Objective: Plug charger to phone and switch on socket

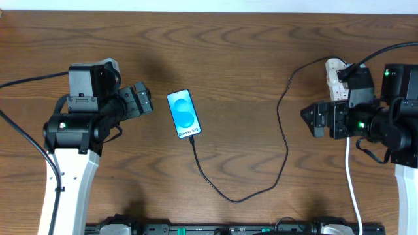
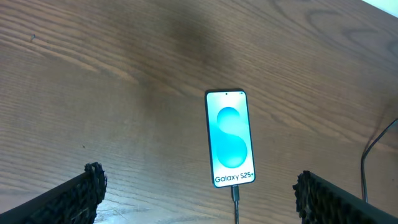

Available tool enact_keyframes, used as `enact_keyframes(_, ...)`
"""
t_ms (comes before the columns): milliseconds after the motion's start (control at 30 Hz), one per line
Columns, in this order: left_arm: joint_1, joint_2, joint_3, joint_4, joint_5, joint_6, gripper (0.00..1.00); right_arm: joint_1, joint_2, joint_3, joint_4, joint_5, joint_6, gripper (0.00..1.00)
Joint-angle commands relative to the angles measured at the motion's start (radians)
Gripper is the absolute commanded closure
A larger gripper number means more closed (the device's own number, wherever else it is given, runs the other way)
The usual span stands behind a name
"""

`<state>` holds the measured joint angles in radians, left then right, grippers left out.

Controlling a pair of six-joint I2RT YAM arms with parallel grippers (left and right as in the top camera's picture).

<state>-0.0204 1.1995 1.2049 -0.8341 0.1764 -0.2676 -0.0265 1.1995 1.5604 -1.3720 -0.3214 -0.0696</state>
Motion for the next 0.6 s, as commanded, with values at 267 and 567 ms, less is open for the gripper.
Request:
enact_keyframes(267,0.004,-0.004,0.003,-0.003,-0.013,0.002,0.01,0.010,-0.143,-0.177,0.320,0.077,-0.044,0.01)
enact_keyframes(567,0.004,-0.004,0.003,-0.003,-0.013,0.002,0.01,0.010,-0.560,-0.721,0.827,0.190,-0.044,0.01)
